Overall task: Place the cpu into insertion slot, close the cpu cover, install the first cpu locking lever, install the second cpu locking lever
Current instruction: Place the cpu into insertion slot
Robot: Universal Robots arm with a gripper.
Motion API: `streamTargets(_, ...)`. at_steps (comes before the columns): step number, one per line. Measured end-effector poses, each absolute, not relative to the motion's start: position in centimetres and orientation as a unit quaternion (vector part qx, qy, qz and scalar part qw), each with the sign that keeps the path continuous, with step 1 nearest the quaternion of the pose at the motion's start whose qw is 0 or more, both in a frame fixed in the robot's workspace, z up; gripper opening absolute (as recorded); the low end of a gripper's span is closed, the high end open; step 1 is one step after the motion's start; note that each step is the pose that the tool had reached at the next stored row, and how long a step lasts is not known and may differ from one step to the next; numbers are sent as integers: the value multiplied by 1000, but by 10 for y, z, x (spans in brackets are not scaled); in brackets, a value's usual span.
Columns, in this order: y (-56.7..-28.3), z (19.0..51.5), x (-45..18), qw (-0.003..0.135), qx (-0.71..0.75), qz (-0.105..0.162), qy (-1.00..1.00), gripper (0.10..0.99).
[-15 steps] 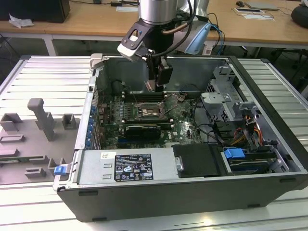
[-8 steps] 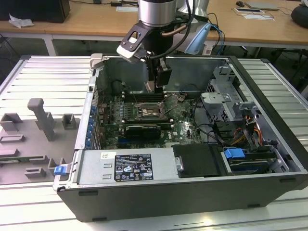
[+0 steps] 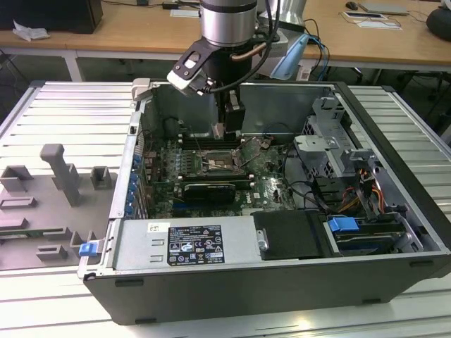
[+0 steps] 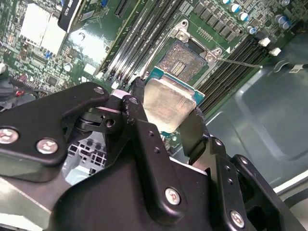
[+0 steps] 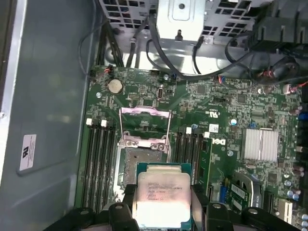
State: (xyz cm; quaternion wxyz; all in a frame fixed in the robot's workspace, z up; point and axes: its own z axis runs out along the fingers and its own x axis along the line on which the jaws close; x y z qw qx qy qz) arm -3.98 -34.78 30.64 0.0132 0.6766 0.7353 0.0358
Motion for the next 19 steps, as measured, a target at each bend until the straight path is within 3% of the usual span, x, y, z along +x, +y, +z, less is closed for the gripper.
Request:
streamTargets(11,-348,299,-40,14,687,36,726,533)
streamTargets(19,-344,277,-41,14,694,35,719,533)
